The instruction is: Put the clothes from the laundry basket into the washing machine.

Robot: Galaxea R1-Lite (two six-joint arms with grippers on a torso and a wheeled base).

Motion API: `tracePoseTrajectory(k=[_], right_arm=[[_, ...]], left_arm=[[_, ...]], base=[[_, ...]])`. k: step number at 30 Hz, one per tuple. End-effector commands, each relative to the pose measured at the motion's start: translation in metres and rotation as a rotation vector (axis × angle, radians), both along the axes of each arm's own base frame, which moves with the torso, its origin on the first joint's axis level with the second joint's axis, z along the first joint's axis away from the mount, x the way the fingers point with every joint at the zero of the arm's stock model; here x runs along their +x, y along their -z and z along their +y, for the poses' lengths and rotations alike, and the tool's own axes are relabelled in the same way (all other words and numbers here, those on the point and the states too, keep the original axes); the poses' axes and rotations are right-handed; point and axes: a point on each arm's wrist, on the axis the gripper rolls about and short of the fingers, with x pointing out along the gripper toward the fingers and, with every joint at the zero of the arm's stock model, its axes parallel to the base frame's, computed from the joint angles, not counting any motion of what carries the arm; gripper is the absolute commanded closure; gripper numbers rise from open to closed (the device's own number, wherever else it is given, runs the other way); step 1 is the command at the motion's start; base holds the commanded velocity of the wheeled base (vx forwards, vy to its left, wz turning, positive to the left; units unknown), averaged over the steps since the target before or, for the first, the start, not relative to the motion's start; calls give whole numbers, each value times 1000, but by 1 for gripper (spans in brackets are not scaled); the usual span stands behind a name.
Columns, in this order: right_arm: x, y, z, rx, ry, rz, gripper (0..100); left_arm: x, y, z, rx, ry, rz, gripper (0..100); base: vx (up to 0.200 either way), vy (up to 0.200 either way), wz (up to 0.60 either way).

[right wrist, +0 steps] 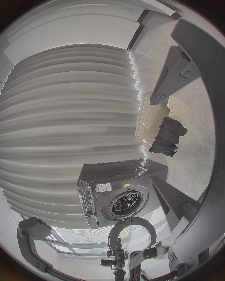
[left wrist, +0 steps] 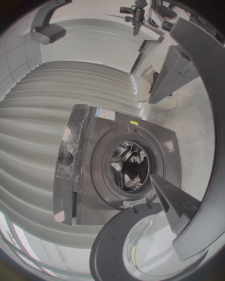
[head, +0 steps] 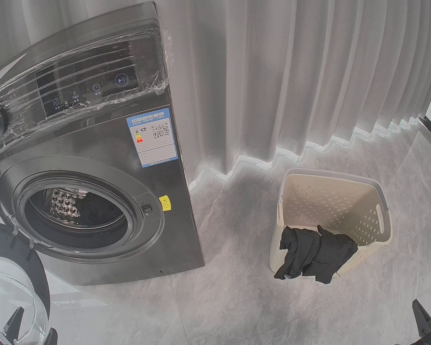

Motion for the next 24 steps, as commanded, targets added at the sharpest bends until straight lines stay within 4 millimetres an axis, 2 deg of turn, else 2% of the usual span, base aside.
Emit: tracePoseTrajectory(k=[1,17,24], right_arm=[[0,5,0,0,0,1,0],[0,5,0,-1,-2,1,0],[0,5,0,-1,-2,1,0]], left_arm=[[0,5,0,-2,-1,5,0],[0,5,0,-2,-2,3,0],[0,5,0,-11,1,4,0]], base=[[0,-200,0],[0,-13,0],[171,0,0]])
